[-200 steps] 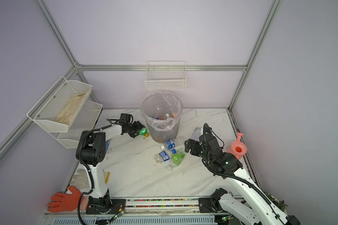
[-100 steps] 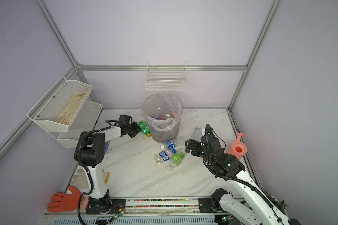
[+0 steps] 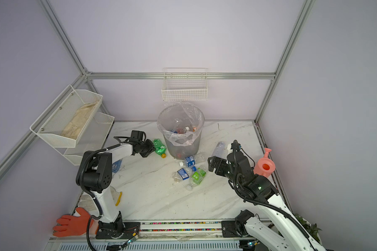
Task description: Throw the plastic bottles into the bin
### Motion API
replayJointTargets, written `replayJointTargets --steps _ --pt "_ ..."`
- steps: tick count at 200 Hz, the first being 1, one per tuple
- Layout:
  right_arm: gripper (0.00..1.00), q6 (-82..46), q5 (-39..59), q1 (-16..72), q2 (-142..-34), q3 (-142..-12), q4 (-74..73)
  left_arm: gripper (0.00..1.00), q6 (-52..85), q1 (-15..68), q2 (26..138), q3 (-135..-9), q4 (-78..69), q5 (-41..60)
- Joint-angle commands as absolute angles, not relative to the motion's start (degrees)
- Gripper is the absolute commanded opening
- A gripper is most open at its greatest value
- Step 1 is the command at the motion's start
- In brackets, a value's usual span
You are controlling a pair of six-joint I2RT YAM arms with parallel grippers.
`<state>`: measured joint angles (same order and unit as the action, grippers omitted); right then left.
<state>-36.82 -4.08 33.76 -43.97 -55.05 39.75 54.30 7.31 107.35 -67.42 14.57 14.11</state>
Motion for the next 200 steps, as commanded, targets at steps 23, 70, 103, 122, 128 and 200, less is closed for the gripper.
replayJointTargets --steps 23,70,103,122,128,200 --pt "0.97 -37.6 -4.0 33.8 -43.4 -56.3 41.2 0.00 53.1 7.6 95.8 -55.8 19.0 9.1" --pt "0.97 -37.6 -3.4 33.8 -43.8 -57.1 41.0 0.27 52.4 8.0 86.7 -50.0 21.2 6.6" --pt "0.97 -38.2 -3.2 33.8 -43.3 -57.5 41.2 0.75 51.8 9.1 84.3 -50.0 24.2 4.0" --pt "0.97 -38.7 -3.1 33.8 -42.6 -57.6 41.3 0.81 50.7 10.8 84.3 -50.3 24.7 3.6" --pt "0.97 -38.7 -2.9 33.8 -42.4 -57.6 41.4 0.81 50.1 11.6 84.6 -50.6 25.0 3.4" --pt "0.97 -38.8 -3.2 33.8 -40.8 -58.0 43.0 0.87 42.2 19.0 83.3 -52.4 28.6 0.3"
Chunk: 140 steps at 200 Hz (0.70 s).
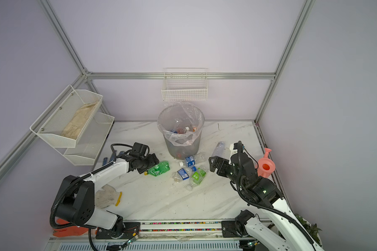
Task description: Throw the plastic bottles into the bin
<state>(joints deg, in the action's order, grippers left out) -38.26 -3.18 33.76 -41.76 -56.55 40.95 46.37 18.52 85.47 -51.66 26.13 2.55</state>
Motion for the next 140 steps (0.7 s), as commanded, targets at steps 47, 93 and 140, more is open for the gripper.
replayJointTargets --steps 47,93,140 --pt "0.97 -39.4 -3.0 33.8 -39.9 -57.0 42.9 0.89 42.1 21.0 81.5 -50.0 30.9 0.9" --pt "0.97 -39.5 -3.0 33.8 -39.4 -57.0 43.1 0.89 47.0 28.1 77.2 -45.7 30.3 2.5" --pt "0.97 -39.6 -2.9 33.8 -39.2 -57.0 43.4 0.90 47.7 28.9 70.2 -44.8 31.5 1.2"
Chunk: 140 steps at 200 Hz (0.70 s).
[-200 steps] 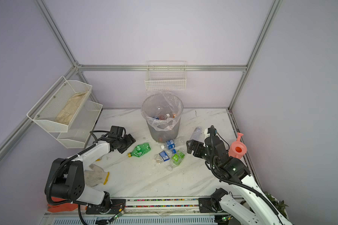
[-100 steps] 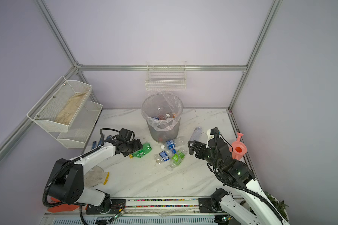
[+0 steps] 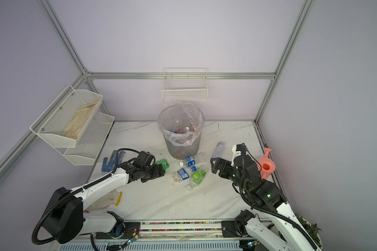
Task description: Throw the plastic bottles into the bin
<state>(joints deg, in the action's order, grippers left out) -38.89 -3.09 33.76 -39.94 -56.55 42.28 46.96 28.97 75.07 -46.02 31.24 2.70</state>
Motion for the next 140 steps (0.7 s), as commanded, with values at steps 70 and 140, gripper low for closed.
replayJointTargets --steps 70,140 --pt "0.97 -39.7 -2.7 33.8 -38.4 -56.6 43.7 0.96 42.2 17.9 72.5 -49.4 33.1 -0.6" --pt "0.97 -39.5 -3.3 33.8 -37.8 -56.2 44.5 0.96 40.2 15.9 80.0 -50.0 28.7 6.5"
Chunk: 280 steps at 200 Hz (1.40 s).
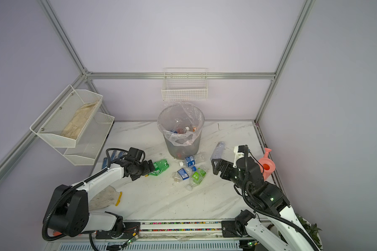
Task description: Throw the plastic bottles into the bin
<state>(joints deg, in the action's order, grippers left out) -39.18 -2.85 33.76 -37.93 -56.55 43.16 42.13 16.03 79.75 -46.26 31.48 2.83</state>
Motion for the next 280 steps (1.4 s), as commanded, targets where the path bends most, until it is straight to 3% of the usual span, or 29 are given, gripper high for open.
replayJointTargets --steps 1,116,134,176,229,280 --pt "0.97 -39.5 -3.3 33.8 -37.8 -56.2 44.5 0.96 40.2 15.9 80.0 -50.0 28.7 6.5" --pt "0.97 -39.1 -3.1 33.8 -38.9 -55.5 43.0 0.95 45.4 31.1 72.2 -41.8 26.2 8.4" --pt "0.97 -39.1 -2.8 33.8 -39.2 -55.3 42.6 0.95 44.1 31.3 70.9 -41.7 26.4 9.7" --pt "0.97 -39.2 -2.5 33.8 -38.9 -55.7 43.1 0.97 36.6 29.4 69.7 -49.0 33.8 2.3" --pt "0.97 -38.6 -2.3 33.8 -38.4 -56.2 43.2 1.00 24.4 28.8 79.8 -59.9 37.2 -3.2" --pt "0.97 -38.1 -2.5 33.8 -38.6 -56.9 43.3 1.00 17.9 28.2 91.8 -67.6 39.1 -0.8"
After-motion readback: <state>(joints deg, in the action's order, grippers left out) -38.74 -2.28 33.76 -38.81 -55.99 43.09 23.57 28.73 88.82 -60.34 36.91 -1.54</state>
